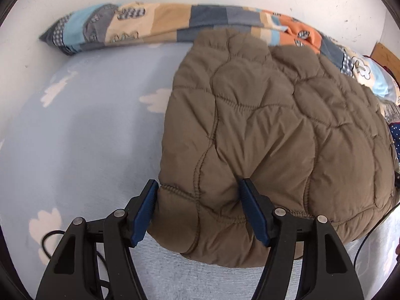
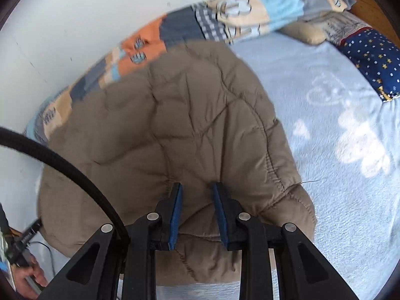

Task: Fold large clothes
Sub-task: 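Grasp the folded bundle edge with both tools, then lift the held bundle edge with both tools, raising the bundle upright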

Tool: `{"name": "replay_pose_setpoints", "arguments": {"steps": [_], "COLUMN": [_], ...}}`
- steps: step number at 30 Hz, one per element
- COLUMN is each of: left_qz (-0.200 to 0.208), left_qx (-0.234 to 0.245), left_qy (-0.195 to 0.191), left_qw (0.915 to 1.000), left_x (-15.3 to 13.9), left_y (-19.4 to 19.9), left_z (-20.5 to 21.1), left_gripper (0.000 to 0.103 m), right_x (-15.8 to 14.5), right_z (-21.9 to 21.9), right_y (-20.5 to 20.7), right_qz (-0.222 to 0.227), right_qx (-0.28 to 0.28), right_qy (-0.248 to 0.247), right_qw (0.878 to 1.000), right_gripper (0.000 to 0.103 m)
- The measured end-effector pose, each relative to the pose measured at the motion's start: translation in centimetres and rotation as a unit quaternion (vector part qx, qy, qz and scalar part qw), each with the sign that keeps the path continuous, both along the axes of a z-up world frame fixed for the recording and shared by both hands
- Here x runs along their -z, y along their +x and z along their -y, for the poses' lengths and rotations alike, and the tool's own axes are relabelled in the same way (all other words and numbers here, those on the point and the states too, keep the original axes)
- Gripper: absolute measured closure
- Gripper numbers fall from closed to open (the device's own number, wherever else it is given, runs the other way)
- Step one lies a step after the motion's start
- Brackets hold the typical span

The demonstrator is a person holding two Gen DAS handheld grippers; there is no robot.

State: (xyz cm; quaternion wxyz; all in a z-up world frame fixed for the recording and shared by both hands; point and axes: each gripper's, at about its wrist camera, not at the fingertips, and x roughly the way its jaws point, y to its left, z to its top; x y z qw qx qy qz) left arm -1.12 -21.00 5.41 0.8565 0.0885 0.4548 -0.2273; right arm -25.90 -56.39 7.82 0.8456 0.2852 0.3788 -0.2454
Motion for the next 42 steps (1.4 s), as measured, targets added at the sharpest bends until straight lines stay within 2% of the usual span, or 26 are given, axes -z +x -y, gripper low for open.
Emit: {"name": "replay_pose_setpoints", "arguments": {"steps": [4, 8, 9, 10, 12, 13, 15, 18, 20, 22, 27, 33, 35, 38, 42], "left_qz": [-0.043, -0.027, -0.025, -0.03, -0.029, -0.009, 0.017, 0.031, 0.022, 0.011, 0.005, 0.001, 0.001, 0.014, 0.044], "left_qx": [-0.01, -0.009, -0.01, -0.008, -0.008, -0.01, -0.015, -0.02, -0.029, -0.029, -0.007, 0.001, -0.002, -0.001, -0.004], "left_qy": [-0.019, -0.006, -0.01, -0.026, -0.051, -0.065, -0.082, -0.113, -0.112, -0.109, -0.068, -0.037, -0.04, -0.042, -0.071], "left_qw": [0.9988, 0.9996, 0.9996, 0.9992, 0.9983, 0.9978, 0.9964, 0.9929, 0.993, 0.9936, 0.9977, 0.9993, 0.9992, 0.999, 0.9965], "left_x": [1.7, 1.4, 0.8, -0.1, -1.9, -3.4, -5.3, -6.8, -6.4, -5.5, -3.5, -1.7, -1.8, -3.0, -5.4], "left_y": [1.6, 1.3, 1.2, 1.2, 1.2, 1.1, 1.4, 2.3, 3.0, 3.5, 2.8, 2.3, 2.2, 2.0, 1.6], "left_z": [-0.6, -0.2, -0.4, -0.8, -1.4, -2.0, -2.6, -3.4, -3.4, -3.0, -0.6, 0.5, 0.3, 0.2, -0.5], "left_gripper": [0.023, 0.022, 0.026, 0.035, 0.039, 0.039, 0.039, 0.039, 0.039, 0.039, 0.039, 0.038, 0.038, 0.039, 0.039], "right_x": [1.8, 3.1, 3.0, 2.8, 1.6, 0.7, -1.6, -4.9, -5.6, -4.8, -2.0, -0.2, 0.6, 0.0, -2.8], "right_z": [0.9, 0.8, 0.7, 0.7, 0.6, 0.6, 0.6, 0.9, 1.1, 1.8, 3.1, 3.4, 3.4, 3.3, 2.8], "right_y": [0.1, 0.8, 0.9, 1.0, 1.1, 0.8, 0.0, -1.1, -1.3, -0.9, -0.8, -0.1, 0.2, 0.0, -1.0], "right_qz": [-0.015, -0.03, -0.036, -0.04, -0.035, -0.024, 0.027, 0.077, 0.08, 0.071, 0.039, 0.009, -0.001, 0.0, 0.043], "right_qx": [-0.006, -0.011, -0.012, -0.011, -0.007, -0.007, -0.014, -0.003, 0.001, 0.009, 0.026, 0.021, 0.016, 0.017, 0.021], "right_qy": [0.018, 0.014, 0.008, 0.007, 0.008, 0.009, 0.019, -0.015, -0.043, -0.054, -0.019, -0.013, -0.005, -0.004, -0.015], "right_qw": [1.0, 0.999, 0.999, 0.999, 0.999, 1.0, 0.999, 0.997, 0.996, 0.996, 0.999, 1.0, 1.0, 1.0, 0.999], "right_gripper": [0.082, 0.082, 0.083, 0.082, 0.082, 0.079, 0.079, 0.079, 0.079, 0.079, 0.079, 0.079, 0.079, 0.079, 0.079]}}
